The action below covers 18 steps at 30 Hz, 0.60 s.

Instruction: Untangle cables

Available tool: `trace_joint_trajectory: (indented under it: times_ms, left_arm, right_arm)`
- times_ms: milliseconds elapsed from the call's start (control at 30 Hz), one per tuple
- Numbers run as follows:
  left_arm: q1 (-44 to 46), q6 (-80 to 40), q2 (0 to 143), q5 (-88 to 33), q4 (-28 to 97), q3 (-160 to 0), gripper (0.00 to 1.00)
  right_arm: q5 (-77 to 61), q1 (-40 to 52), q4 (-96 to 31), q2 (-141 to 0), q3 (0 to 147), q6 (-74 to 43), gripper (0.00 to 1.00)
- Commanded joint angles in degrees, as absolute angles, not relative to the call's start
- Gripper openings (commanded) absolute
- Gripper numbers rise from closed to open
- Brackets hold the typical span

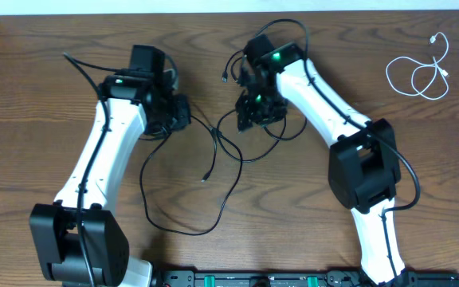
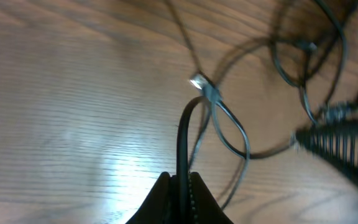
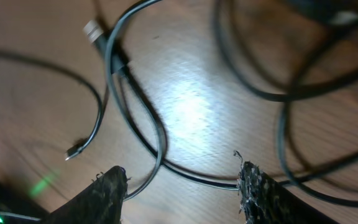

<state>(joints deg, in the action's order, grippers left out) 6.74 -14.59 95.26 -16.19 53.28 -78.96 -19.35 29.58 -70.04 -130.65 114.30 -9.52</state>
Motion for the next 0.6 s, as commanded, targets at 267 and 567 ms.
trace_joint_trajectory:
  times_ms: [267,567]
  left_arm:
    - [-1.87,-15.31,95.04,-14.74,53.67,-78.76,0.07]
    - [-1.87,-15.31,95.04,-14.74,53.65,-78.76,0.07]
  right_arm:
    - [-4.38,39.9,-69.84,-134.26,114.1,-3.79,0.52]
    - [-4.19,41.04,-69.67,-137.91,114.08,-3.79,0.45]
